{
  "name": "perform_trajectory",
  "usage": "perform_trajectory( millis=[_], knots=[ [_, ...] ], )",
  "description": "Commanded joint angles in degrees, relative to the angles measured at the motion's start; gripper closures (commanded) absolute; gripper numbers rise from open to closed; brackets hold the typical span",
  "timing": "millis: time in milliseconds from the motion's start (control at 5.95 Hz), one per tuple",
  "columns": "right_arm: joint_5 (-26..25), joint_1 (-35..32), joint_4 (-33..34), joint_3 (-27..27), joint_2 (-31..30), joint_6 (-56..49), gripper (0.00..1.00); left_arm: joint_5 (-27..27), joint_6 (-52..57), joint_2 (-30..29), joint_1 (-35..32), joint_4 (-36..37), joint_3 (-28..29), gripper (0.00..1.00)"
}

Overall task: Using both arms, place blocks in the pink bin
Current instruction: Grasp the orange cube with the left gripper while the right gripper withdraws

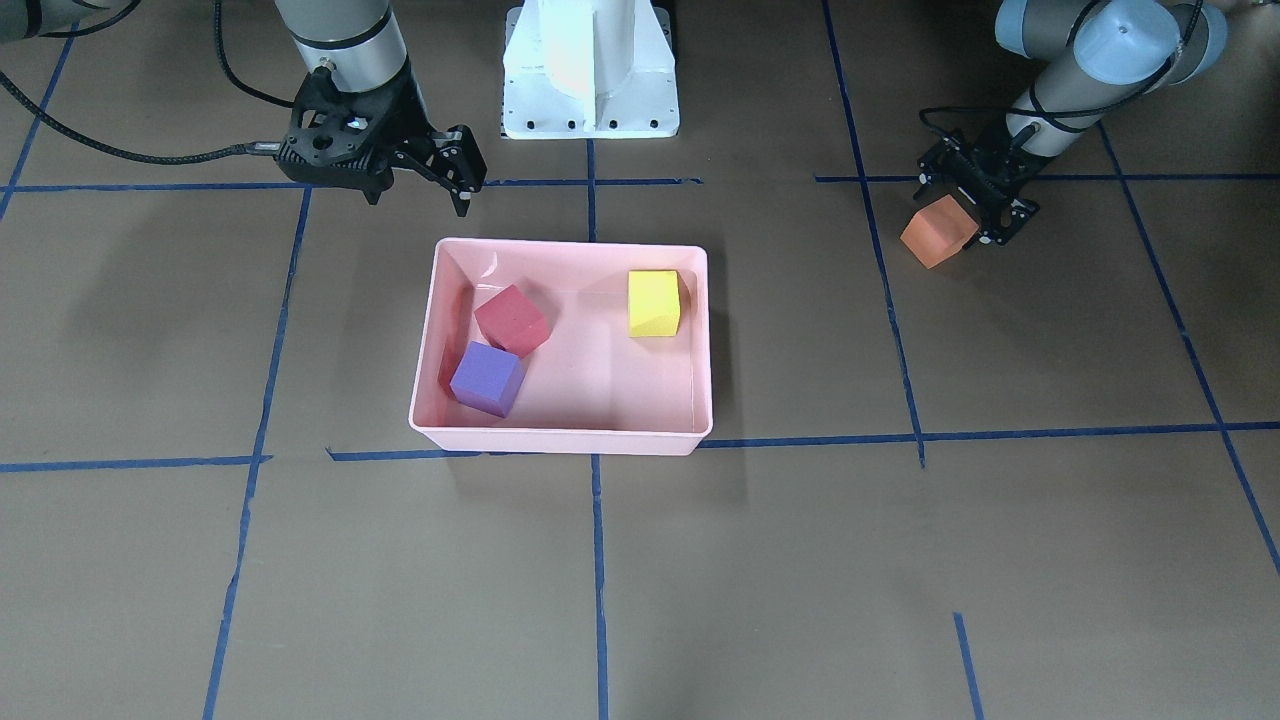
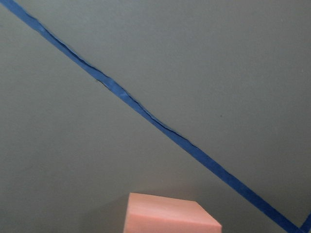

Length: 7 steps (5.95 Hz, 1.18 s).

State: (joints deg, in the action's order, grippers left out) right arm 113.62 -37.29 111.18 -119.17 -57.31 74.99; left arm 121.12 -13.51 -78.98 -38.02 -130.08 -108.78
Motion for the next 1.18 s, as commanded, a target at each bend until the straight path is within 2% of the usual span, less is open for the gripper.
perform_trajectory(
  millis=[0,168,336,672,1008],
  knots=[
    [0.0,-0.1,-0.2,-0.1,-0.7,0.0,0.0,0.0,0.1,-0.4,2.0,0.0,1.7,0.0],
    [-0.1,-0.1,-0.2,-0.1,-0.8,-0.2,0.0,0.2,-0.1,-0.7,2.0,0.2,2.0,0.05],
    [0.0,-0.1,-0.2,-0.1,-0.9,-0.3,0.0,0.2,0.0,-0.7,2.1,0.3,2.2,0.28],
    [0.2,-1.5,-0.3,0.0,-0.9,-4.6,0.0,0.5,-0.1,-2.0,2.0,0.4,2.1,0.34],
    [7.8,-8.5,-0.2,0.0,-3.9,-15.2,0.0,0.8,-0.2,-3.1,1.4,0.8,0.6,0.34]
  ],
)
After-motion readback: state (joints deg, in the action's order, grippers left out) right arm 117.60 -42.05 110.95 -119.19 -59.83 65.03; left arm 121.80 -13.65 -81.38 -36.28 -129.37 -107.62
